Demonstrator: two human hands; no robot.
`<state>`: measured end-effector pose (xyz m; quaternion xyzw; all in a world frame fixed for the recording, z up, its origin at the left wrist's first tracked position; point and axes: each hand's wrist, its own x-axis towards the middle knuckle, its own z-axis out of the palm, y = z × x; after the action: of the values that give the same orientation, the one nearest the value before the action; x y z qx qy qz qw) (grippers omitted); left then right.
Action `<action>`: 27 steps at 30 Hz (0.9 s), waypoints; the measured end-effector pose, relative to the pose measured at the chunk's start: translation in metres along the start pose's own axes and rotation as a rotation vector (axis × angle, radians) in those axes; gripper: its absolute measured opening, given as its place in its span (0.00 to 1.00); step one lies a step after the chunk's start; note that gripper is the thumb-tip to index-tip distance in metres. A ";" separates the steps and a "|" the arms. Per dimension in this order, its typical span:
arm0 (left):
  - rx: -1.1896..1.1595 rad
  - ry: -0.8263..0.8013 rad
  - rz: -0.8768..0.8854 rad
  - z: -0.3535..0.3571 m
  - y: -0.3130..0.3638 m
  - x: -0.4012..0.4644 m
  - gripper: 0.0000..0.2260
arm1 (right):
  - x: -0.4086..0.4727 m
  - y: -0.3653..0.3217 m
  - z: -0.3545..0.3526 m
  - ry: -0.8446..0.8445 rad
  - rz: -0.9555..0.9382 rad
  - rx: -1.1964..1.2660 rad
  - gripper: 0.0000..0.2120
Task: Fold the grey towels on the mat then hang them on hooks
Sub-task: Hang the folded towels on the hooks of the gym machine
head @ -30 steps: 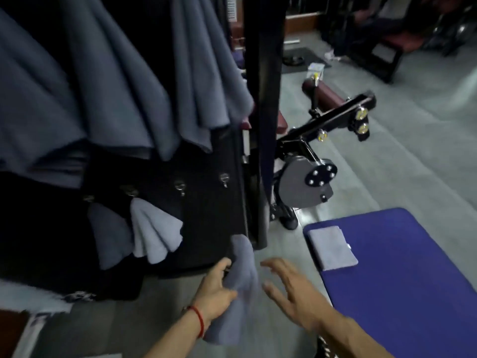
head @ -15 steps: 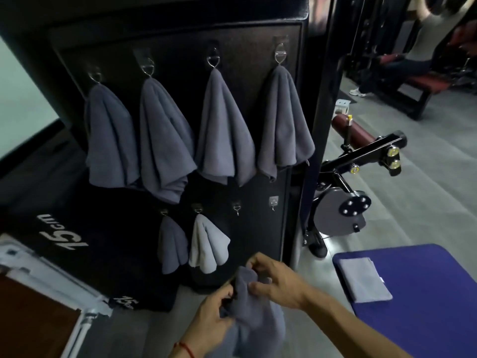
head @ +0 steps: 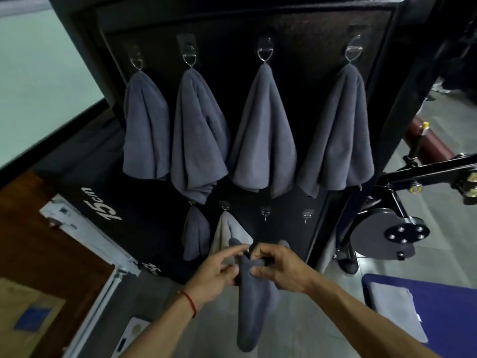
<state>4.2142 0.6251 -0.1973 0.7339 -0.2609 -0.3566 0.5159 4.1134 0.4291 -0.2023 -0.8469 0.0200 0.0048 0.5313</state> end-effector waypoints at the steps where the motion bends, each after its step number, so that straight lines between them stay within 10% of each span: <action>1: 0.025 -0.012 0.001 -0.003 -0.003 0.009 0.20 | 0.006 0.003 -0.002 0.000 0.007 -0.013 0.08; 10: 0.399 -0.294 0.144 -0.029 -0.044 0.120 0.11 | 0.048 0.059 -0.016 0.055 0.262 -0.056 0.07; 22: 0.699 -0.080 0.367 -0.011 -0.079 0.216 0.06 | 0.085 0.126 -0.036 0.178 0.554 -0.522 0.22; 27: 0.562 0.326 0.271 0.011 -0.074 0.216 0.07 | 0.099 0.136 -0.032 0.546 0.585 -0.352 0.21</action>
<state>4.3384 0.4809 -0.3243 0.8533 -0.3579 -0.0772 0.3713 4.2066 0.3387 -0.3135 -0.8533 0.3979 -0.0656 0.3305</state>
